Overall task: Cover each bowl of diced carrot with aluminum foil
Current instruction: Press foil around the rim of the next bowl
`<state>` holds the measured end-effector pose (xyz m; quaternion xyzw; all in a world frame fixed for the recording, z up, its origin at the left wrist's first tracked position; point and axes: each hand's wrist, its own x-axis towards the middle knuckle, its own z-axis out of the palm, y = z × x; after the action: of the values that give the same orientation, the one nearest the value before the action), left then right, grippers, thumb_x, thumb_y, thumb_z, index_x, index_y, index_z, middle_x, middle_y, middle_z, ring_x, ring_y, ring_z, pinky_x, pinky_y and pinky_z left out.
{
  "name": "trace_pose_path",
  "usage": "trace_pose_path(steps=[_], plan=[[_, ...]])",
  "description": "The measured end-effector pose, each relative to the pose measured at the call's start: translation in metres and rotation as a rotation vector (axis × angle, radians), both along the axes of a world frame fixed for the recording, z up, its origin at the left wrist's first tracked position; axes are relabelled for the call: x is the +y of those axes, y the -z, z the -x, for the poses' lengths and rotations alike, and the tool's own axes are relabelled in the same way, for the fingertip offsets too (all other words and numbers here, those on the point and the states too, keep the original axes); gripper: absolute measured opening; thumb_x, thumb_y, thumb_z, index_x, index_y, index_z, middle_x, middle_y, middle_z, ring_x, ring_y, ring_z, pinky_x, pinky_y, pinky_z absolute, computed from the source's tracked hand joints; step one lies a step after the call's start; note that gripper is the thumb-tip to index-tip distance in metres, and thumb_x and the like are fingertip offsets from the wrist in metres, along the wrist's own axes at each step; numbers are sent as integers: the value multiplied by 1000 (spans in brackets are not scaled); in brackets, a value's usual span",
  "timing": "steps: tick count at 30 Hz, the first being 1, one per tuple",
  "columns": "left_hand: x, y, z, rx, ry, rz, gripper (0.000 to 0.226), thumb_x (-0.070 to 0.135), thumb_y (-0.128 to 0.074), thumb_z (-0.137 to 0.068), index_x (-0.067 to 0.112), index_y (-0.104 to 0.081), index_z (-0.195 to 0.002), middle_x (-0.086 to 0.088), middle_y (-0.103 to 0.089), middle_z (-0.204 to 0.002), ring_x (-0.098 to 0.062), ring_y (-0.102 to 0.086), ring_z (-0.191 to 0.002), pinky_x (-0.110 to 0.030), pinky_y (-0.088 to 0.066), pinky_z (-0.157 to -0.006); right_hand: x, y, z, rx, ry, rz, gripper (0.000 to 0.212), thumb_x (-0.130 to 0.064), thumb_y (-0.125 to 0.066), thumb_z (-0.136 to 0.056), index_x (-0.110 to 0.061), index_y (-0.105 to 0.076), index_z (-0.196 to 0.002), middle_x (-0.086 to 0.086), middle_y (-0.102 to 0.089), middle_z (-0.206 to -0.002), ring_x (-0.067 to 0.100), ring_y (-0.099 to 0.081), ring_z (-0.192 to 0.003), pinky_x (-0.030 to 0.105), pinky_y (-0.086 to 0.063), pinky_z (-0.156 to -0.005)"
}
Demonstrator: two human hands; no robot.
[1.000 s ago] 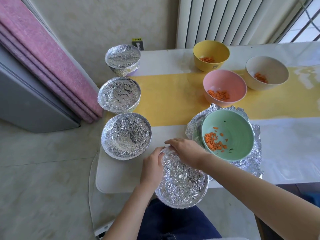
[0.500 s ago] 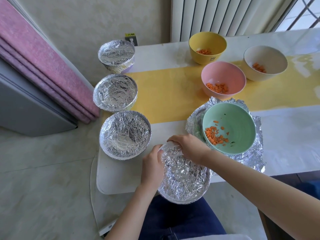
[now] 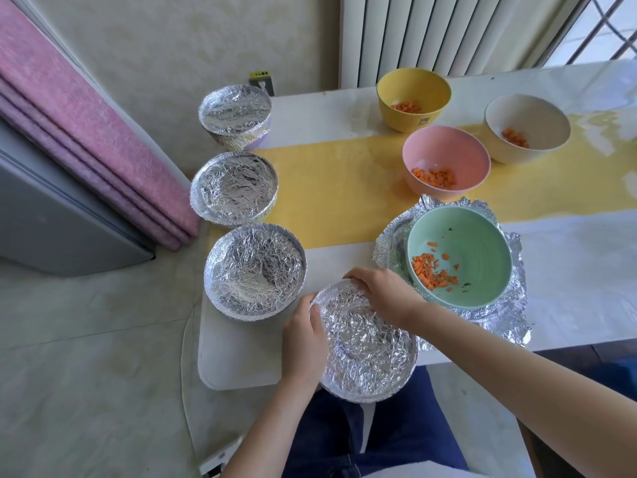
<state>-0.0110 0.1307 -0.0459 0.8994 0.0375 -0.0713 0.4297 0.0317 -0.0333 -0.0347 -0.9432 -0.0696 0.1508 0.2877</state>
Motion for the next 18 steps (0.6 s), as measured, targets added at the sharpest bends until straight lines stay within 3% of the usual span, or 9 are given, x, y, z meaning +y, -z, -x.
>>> trace_pose_path(steps=[4,7,12,15,18], plan=[[0,0,-14,-12,46,9,26,21,-42,-99,14,-59,-118,3,-64,-105,-10,-57,-95,-20,-41,-80,-2,1,0,-41,-3,-25,26,-17,-43,-99,-9,-62,-115,12,-70,-89,28,-64,-76,39,-51,-71],[-3,2,-20,-22,93,-41,23,17,-41,-99,8,-62,-102,7,-54,-74,-9,-50,-67,-18,-32,-58,-2,5,0,-65,-22,-15,23,-12,-45,-98,-8,-63,-113,12,-70,-85,28,-64,-72,35,-51,-66],[-5,3,-18,-87,68,-90,19,11,-44,-97,5,-61,-89,-4,-57,-70,-20,-53,-65,-35,-41,-58,-1,0,-5,-3,-118,144,33,1,-40,-95,-12,-54,-122,9,-67,-97,25,-63,-76,29,-46,-62],[-6,3,-16,-108,67,-103,18,11,-46,-96,5,-63,-92,-7,-61,-74,-22,-54,-67,-36,-43,-61,2,-10,-5,10,-193,106,33,-8,-38,-99,-14,-49,-130,4,-62,-116,23,-62,-93,23,-39,-68],[-6,3,-16,-118,69,-115,18,11,-47,-96,4,-63,-93,-8,-62,-74,-22,-54,-67,-36,-43,-62,5,-10,-8,10,-193,110,39,2,-45,-91,-14,-54,-125,5,-65,-112,27,-62,-93,27,-40,-69]])
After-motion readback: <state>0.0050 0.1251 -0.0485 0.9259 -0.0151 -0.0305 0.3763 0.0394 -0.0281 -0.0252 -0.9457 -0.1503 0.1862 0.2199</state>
